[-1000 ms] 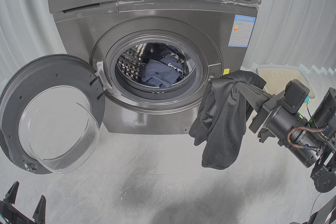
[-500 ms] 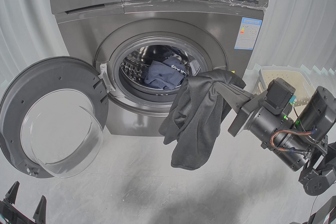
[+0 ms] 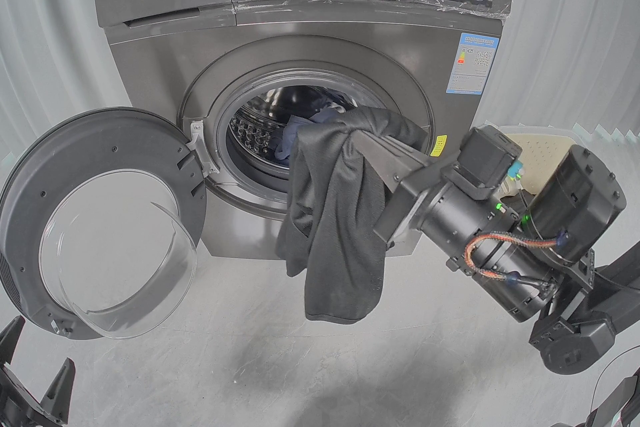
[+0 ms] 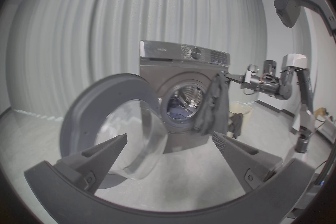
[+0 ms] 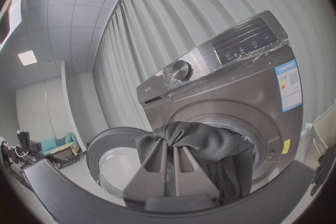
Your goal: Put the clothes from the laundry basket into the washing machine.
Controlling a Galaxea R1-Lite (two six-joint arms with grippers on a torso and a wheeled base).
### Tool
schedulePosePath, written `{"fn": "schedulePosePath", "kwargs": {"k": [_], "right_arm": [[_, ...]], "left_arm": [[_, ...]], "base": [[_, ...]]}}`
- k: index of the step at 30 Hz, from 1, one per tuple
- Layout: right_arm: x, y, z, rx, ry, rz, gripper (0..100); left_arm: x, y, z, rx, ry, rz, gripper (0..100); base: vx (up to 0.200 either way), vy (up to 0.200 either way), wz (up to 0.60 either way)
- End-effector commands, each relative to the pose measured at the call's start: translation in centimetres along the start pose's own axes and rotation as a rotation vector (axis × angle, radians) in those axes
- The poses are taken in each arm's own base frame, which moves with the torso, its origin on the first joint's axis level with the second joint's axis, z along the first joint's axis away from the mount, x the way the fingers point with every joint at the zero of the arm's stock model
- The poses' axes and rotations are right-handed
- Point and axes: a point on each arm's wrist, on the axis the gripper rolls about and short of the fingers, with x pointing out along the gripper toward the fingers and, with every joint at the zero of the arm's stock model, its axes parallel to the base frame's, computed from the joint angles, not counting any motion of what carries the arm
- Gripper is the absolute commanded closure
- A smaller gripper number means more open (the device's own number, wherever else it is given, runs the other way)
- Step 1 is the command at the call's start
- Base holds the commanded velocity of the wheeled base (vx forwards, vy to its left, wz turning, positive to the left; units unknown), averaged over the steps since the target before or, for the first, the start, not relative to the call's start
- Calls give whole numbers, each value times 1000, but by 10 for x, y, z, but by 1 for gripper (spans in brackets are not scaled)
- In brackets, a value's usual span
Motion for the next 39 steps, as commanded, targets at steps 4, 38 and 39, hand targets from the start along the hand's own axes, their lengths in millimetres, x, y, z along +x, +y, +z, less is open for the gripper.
{"fn": "schedulePosePath", "kwargs": {"k": [4,38,39], "right_arm": [[47,13,-16,41,-63,20,100],[71,-4,-41,24,-55,-58,100],[71,-4,-41,24,-55,-60,100]], "left_arm": [[59,4,23,-86,240,-289,0],[214,-60,28,-173,481,-702,0],[217,-62,26,-175,489,-703,0]], "base": [[0,0,0],[0,0,0],[0,0,0]]}}
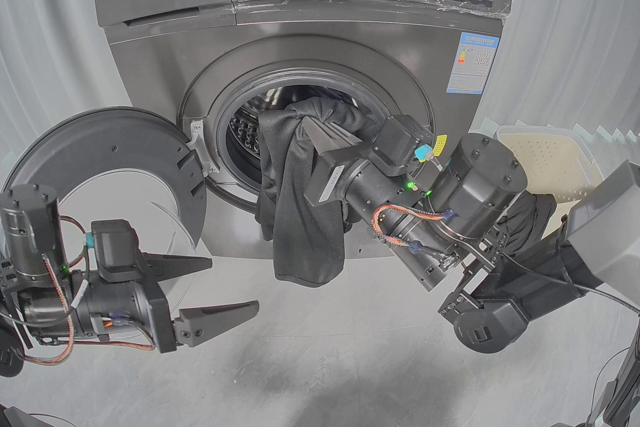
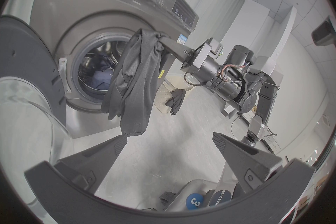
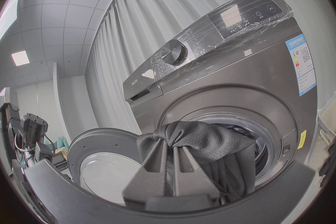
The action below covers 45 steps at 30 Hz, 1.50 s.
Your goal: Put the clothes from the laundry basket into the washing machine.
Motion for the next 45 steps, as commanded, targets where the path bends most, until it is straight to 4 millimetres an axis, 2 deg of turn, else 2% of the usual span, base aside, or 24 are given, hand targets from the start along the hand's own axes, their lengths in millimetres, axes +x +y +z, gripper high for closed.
{"fn": "schedulePosePath", "kwargs": {"k": [1,10,20,30,39,45], "right_arm": [[0,0,1,0,-2,-3,100],[-1,2,0,5,1,2,100],[-2,5,0,7,2,8,100],[-2,5,1,8,1,9,100],[-3,7,2,10,-2,13,100],[-2,7,2,10,-2,13,100]], "left_arm": [[23,8,-6,-36,64,-10,0],[55,19,-10,-44,70,-16,0],[80,33,-12,-72,35,2,0],[101,45,-15,-70,17,22,0],[122,56,-25,-61,-9,50,0],[126,55,-24,-56,-30,48,0]], "base": [[0,0,0],[0,0,0],[0,0,0],[0,0,0],[0,0,0],[0,0,0]]}}
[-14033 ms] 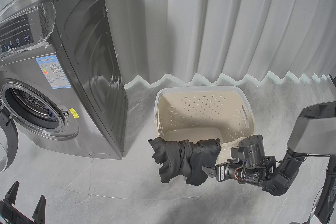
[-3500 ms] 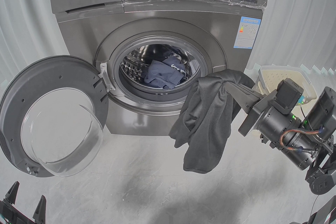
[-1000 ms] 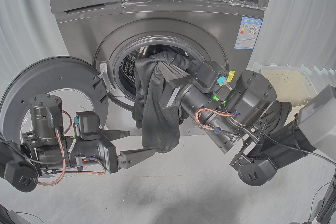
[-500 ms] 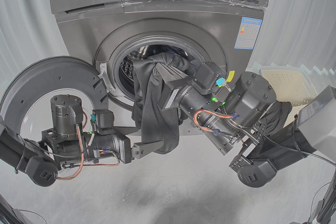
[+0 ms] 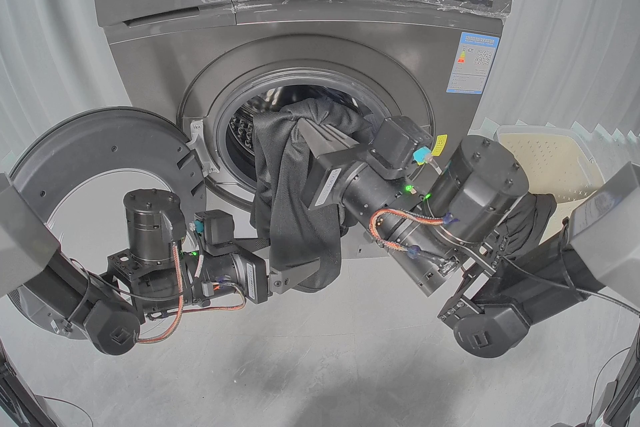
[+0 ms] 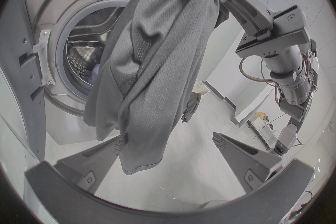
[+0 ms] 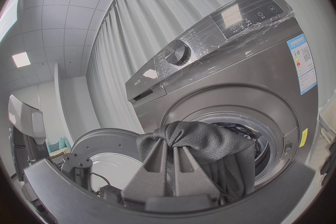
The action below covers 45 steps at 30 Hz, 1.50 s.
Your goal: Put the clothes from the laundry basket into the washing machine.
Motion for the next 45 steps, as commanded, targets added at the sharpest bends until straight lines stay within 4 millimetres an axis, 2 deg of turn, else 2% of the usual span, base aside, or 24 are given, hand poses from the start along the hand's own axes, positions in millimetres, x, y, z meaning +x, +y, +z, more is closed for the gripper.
{"fn": "schedulePosePath", "kwargs": {"k": [1,12,19,28,45], "right_arm": [[0,1,2,2,-7,1,100],[0,1,2,4,-9,1,100],[0,0,2,4,-9,0,100],[0,0,2,6,-12,0,100],[-1,1,1,5,-7,1,100]], "left_arm": [[4,-1,-4,-8,13,-7,0],[8,-17,-2,-28,0,-67,0],[20,-25,-1,-37,-36,-96,0],[44,-10,-10,-41,-68,37,0],[51,0,-12,-34,-82,62,0]], "base": [[0,0,0],[0,0,0],[0,0,0],[0,0,0],[0,0,0]]}}
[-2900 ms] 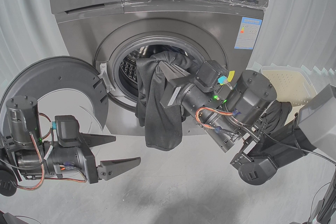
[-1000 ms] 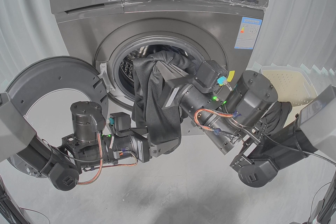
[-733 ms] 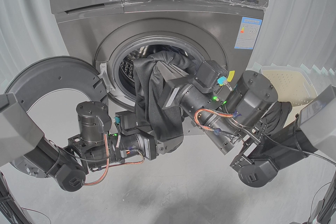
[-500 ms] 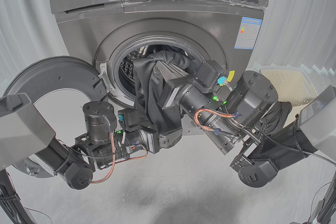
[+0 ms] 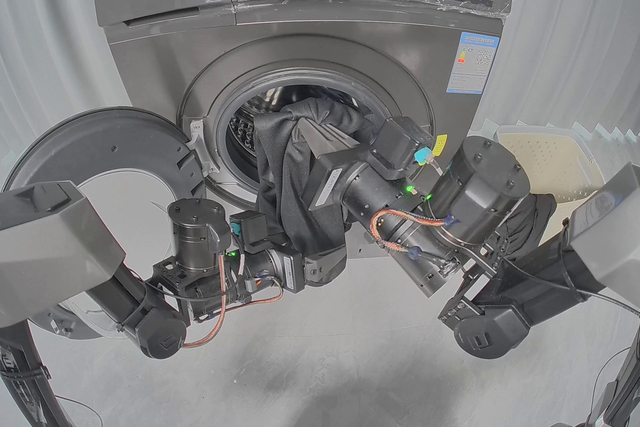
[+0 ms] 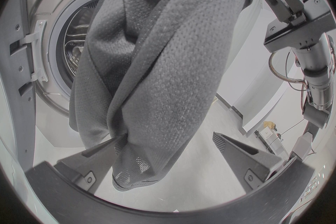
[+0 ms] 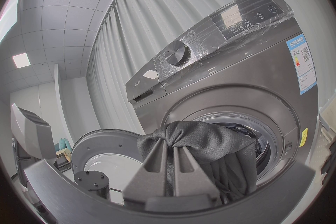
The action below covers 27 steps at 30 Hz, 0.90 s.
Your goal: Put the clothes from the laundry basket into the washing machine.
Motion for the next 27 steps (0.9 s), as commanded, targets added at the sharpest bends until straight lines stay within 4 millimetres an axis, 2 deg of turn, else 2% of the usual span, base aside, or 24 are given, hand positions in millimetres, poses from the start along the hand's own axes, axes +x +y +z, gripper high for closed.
{"fn": "schedulePosePath", "kwargs": {"k": [1,9,14,19,20,27], "right_arm": [[0,0,1,1,-1,0,100],[0,1,0,1,2,1,100],[-1,1,0,1,2,1,100],[0,1,-1,1,2,1,100],[0,1,-1,1,2,1,100],[0,-2,-3,-2,10,-7,100]], "left_arm": [[1,3,0,-1,-1,7,0],[4,0,5,8,-27,2,0],[10,-10,11,26,-95,-14,0],[15,-9,11,40,-126,18,0],[15,-9,10,47,-122,21,100],[14,-13,11,73,-160,10,100]], "base": [[0,0,0],[0,0,0],[0,0,0],[0,0,0],[0,0,0],[0,0,0]]}}
